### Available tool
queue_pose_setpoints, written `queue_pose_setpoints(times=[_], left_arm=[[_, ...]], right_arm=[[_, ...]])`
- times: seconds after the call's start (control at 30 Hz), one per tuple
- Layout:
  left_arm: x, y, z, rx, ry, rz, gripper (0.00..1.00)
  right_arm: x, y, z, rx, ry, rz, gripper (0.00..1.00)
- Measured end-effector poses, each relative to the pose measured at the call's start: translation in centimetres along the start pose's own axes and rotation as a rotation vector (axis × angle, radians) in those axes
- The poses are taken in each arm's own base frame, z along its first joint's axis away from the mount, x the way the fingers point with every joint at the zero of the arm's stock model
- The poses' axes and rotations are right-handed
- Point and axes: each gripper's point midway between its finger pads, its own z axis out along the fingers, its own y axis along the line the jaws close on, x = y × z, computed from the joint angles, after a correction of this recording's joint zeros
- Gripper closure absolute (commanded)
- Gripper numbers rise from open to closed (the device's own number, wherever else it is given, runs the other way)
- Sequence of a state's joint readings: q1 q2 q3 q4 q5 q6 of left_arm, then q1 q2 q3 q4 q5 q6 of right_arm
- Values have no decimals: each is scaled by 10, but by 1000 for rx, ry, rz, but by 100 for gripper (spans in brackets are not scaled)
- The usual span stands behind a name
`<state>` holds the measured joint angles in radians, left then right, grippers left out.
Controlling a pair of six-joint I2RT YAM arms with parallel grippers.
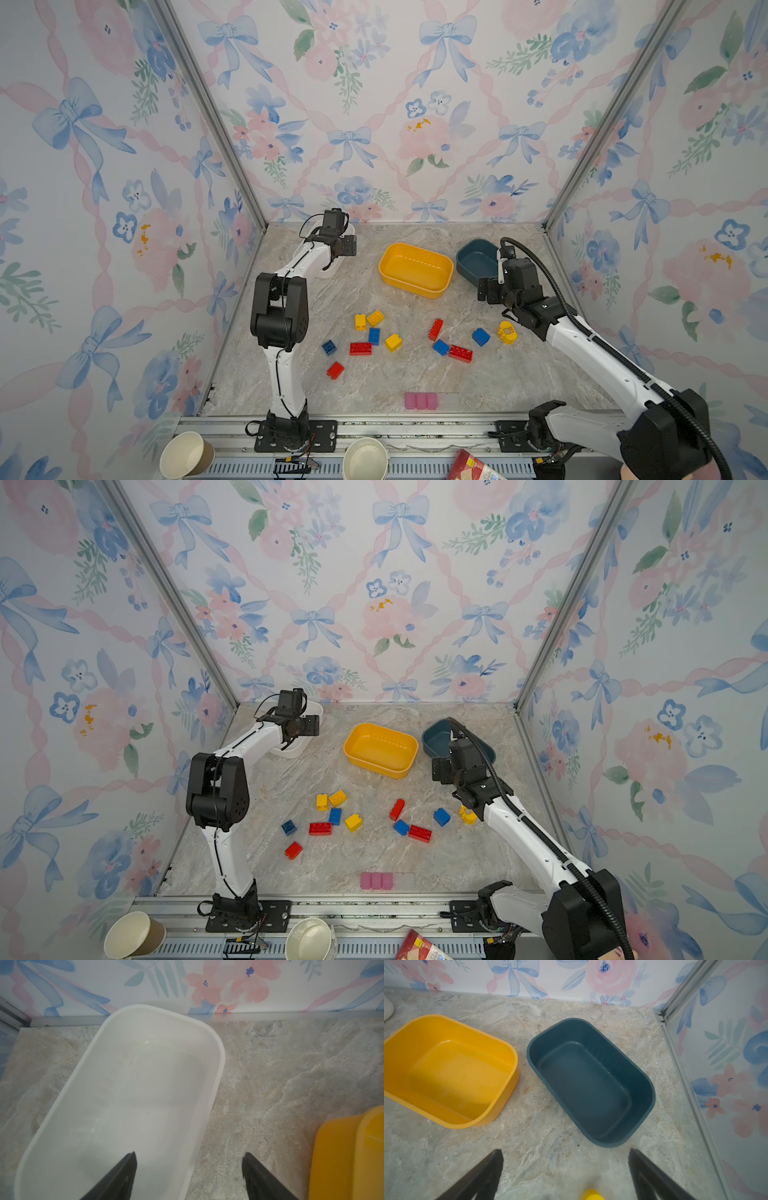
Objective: Sort the legos into containers by color
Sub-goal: 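Lower the left gripper onto the white tub while the right reaches the yellow tub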
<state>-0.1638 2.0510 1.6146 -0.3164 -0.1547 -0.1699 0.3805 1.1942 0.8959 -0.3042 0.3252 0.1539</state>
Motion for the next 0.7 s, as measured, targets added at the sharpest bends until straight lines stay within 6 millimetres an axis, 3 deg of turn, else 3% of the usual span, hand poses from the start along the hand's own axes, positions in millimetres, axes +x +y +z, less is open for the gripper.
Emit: queue_pose_setpoints(times=[0.17,0.53,0.7], left_arm=[[24,5,13,-15,84,-4,26],[28,11,18,-12,114,-43,46],[47,11,22,-13,157,-51,57]], right_arm=[[3,16,1,-31,22,-18,3],[11,29,7,-48,53,-34,3],[9,32,5,-56,49,-31,3]])
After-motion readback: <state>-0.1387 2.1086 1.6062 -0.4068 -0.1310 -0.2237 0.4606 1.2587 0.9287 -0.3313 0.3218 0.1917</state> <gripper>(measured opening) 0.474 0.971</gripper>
